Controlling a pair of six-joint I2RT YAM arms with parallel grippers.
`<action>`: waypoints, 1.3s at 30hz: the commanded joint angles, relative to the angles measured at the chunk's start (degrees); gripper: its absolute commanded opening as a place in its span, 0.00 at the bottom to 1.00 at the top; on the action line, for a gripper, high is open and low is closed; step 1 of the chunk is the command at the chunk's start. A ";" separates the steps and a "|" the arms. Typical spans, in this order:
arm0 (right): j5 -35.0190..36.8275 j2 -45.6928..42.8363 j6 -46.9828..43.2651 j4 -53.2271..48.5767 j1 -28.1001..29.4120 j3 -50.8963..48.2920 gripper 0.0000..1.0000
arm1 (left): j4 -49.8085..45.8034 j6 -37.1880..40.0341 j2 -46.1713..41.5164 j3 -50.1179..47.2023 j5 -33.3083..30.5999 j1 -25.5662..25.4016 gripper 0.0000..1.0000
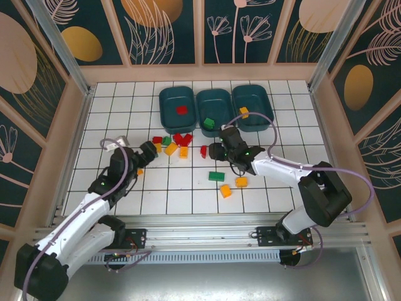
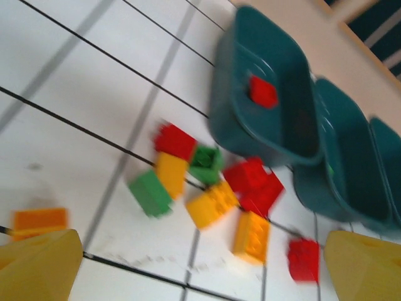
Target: Sort the legos into containers by color
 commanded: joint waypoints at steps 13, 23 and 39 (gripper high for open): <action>4.14 1.05 -0.07 2.39 1.66 -2.11 0.55 | -3.41 2.22 15.62 -2.78 -0.91 4.02 0.78; 5.78 -0.91 -0.87 1.17 1.40 -3.00 0.54 | 1.45 5.71 24.67 -0.07 1.16 4.02 0.49; -0.78 -14.37 5.06 3.93 -14.52 -10.14 0.52 | 1.34 6.63 21.07 12.10 8.98 -7.44 0.05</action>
